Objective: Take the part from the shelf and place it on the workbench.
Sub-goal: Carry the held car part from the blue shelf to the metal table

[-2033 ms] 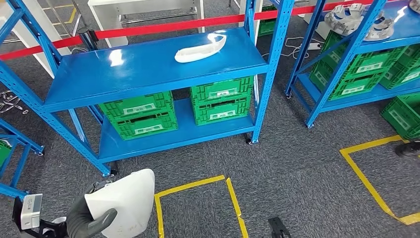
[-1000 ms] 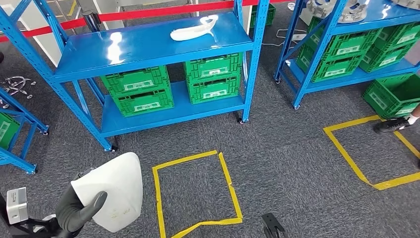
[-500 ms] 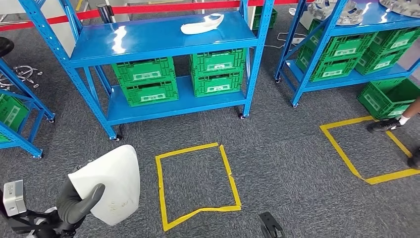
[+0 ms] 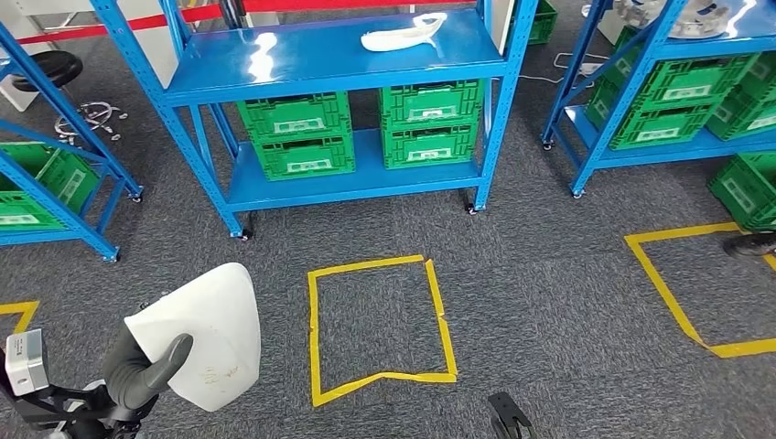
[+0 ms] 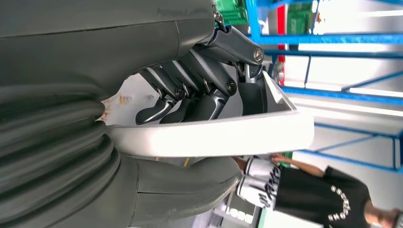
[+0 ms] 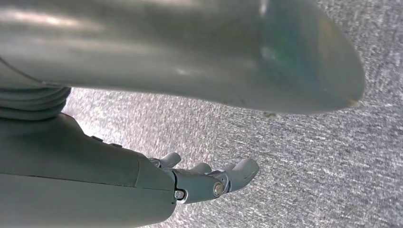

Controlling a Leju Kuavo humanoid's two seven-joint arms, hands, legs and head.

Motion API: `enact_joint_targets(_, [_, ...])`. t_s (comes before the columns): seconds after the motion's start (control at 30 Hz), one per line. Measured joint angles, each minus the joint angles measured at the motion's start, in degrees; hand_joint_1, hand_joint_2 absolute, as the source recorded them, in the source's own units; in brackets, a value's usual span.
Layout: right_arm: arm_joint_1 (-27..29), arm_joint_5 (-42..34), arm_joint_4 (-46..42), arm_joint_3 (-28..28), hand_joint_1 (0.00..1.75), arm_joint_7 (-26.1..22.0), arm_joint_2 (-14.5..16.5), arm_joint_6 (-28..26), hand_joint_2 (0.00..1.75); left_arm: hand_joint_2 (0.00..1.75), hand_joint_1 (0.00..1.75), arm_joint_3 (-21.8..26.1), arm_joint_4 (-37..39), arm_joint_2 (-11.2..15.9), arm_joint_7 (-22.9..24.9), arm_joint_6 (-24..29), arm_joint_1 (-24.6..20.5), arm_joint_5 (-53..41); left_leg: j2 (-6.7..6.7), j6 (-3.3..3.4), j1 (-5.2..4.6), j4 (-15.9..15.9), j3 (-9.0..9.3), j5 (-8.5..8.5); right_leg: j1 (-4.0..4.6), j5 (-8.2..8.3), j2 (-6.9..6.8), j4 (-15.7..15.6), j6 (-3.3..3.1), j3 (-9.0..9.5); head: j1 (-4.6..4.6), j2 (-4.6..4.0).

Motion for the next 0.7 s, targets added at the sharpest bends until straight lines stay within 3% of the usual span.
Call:
enact_joint_targets(0.03, [0.0,0.0,0.0,-0.1,0.0,0.0,0.0,0.1,0.0,1.75,1.75,0.0,0.1,0.0,0.0,0.0,0.0,0.0,0.15,-0.14,0.15,1.1,-0.34,0.16,0.01,-0.01,-0.66,0.1,-0.01,-0.07,-0.01,0.0])
enact_joint_targets(0.07, [0.0,0.0,0.0,-0.1,0.0,0.0,0.0,0.2,0.0,1.75,1.75,0.0,0.1,0.0,0.0,0.0,0.1,-0.1,0.39,-0.22,0.27,0.0,0.42,1.36,0.0,-0.04,-1.3,0.1,0.02,-0.07,-0.01,0.0])
enact_joint_targets(0.17, [0.0,0.0,0.0,-0.2,0.0,0.0,0.0,0.5,0.0,1.75,1.75,0.0,-0.1,-0.1,-0.2,0.0,0.1,-0.3,3.24,0.17,0.05,-11.3,6.6,6.2,0.13,-0.21,-3.04,0.1,0.37,0.11,-0.04,0.0])
enact_joint_targets(0.23, [0.0,0.0,0.0,-0.3,0.0,0.1,0.0,0.5,0.0,1.75,1.75,0.1,-0.4,-0.2,-0.4,-0.2,0.3,-0.5,4.67,0.94,-0.54,-15.1,8.48,6.8,0.37,-0.24,-4.09,0.1,0.88,0.21,0.1,0.0])
enact_joint_targets(0.3, [0.0,0.0,0.0,-0.3,0.0,0.4,0.0,0.6,0.0,1.75,1.75,0.4,-0.6,-0.3,-0.6,-0.6,0.6,-0.8,3.73,1.77,-0.68,-15.5,8.27,6.92,0.49,-0.28,-5.16,0.1,1.5,0.35,0.29,0.0])
enact_joint_targets(0.33, [0.0,0.0,0.0,-0.3,0.0,0.5,0.0,0.6,0.0,1.75,1.75,0.6,-0.8,-0.4,-0.7,-0.7,0.7,-1.0,3.04,2.16,-0.53,-15.7,8.2,7.05,0.41,-0.61,-4.79,0.4,1.83,0.27,0.32,0.0])
enact_joint_targets(0.4, [0.1,0.0,0.0,-0.4,0.0,0.6,-0.1,0.6,0.0,1.75,1.75,0.9,-1.1,-0.6,-0.8,-0.9,0.7,-1.1,1.81,2.95,-0.17,-16.1,8.13,7.48,0.18,-2.82,-2.1,3.7,2.38,-1.17,0.47,0.0])
enact_joint_targets(0.47, [0.3,0.0,0.0,-0.5,0.0,0.6,-0.1,0.7,0.0,1.75,1.75,1.0,-1.2,-0.9,-0.9,-0.9,0.7,-1.2,0.49,3.39,-0.14,-16.0,7.84,7.68,0.12,-6.44,0.63,11.3,2.63,-4.75,0.66,0.0])
enact_joint_targets(0.5, [0.4,0.0,0.0,-0.6,0.0,0.6,-0.1,0.7,0.0,1.75,1.75,1.0,-1.1,-1.0,-0.9,-0.9,0.8,-1.2,-0.28,3.47,-0.17,-15.8,7.67,7.72,0.19,-7.61,1.06,14.9,2.67,-6.52,0.72,0.0])
enact_joint_targets(0.53, [0.5,0.0,0.0,-0.6,0.0,0.6,-0.2,0.7,0.0,1.75,1.75,1.0,-1.1,-1.1,-0.9,-0.9,0.8,-1.2,-1.09,3.49,-0.18,-15.5,7.48,7.73,0.24,-7.76,1.21,16.7,2.67,-7.54,0.74,0.0])
enact_joint_targets(0.57, [0.5,0.0,0.0,-0.6,0.0,0.6,-0.2,0.7,0.0,1.75,1.75,1.1,-1.1,-1.1,-0.9,-0.9,0.8,-1.2,-1.89,3.46,-0.17,-15.2,7.3,7.71,0.24,-6.73,1.31,16.2,2.62,-7.41,0.75,0.0])
enact_joint_targets(0.63, [0.5,0.2,0.0,-0.6,0.0,0.6,-0.2,0.8,0.0,1.75,1.75,1.1,-1.1,-1.2,-0.9,-0.9,0.8,-1.2,-3.46,3.21,-0.07,-14.5,6.94,7.58,0.07,-3.06,2.39,9.3,2.45,-4.24,0.76,0.0])
enact_joint_targets(0.7, [0.4,0.4,0.0,-0.6,0.0,0.7,-0.2,1.0,0.0,1.75,1.75,1.1,-1.1,-1.3,-0.9,-1.0,0.7,-1.3,-4.81,2.55,-0.1,-13.8,6.41,7.46,0.05,-1.2,4.01,3.3,2.22,-1.42,0.81,0.0])
